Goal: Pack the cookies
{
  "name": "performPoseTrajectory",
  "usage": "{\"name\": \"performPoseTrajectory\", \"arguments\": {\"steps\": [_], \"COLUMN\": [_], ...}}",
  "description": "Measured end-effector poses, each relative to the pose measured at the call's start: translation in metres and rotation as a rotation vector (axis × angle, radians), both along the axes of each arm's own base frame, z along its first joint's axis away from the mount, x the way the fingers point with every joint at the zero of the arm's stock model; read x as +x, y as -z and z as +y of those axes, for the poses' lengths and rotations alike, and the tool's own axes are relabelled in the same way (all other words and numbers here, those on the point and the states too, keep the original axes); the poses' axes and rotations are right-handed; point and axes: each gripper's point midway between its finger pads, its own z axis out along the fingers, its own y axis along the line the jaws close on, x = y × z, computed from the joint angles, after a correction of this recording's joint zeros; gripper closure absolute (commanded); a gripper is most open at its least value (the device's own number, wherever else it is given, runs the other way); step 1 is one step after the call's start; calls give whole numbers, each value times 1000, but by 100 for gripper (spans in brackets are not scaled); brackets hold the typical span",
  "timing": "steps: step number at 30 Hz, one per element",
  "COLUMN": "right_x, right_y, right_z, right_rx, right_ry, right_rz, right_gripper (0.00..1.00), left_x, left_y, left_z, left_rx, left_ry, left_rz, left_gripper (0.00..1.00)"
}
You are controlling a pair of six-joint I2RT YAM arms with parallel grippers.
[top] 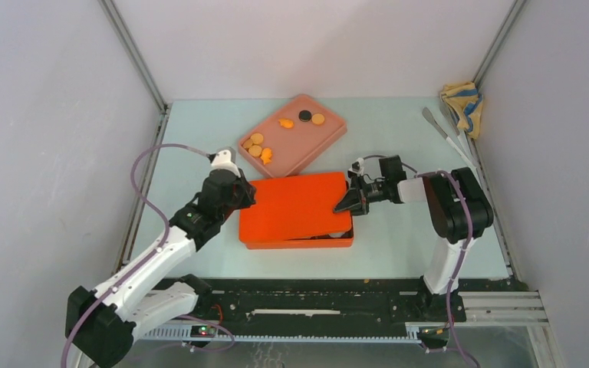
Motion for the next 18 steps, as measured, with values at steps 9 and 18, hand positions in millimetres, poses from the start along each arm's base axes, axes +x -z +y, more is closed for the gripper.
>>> {"name": "performPoseTrajectory", "arguments": {"steps": [9, 18], "right_x": [3, 3], "right_y": [25, 27], "right_z": [-9, -18], "right_rx": [-72, -93], "right_ry": [37, 61], "right_rz": [13, 39], "right_gripper": [87, 60], "left_x": [-10, 0], "left_y": [97, 97], "left_z": [-18, -57], "left_rx": [44, -29], "left_ry": [55, 118], "left_rz": [189, 135], "left_gripper": [100, 100]}}
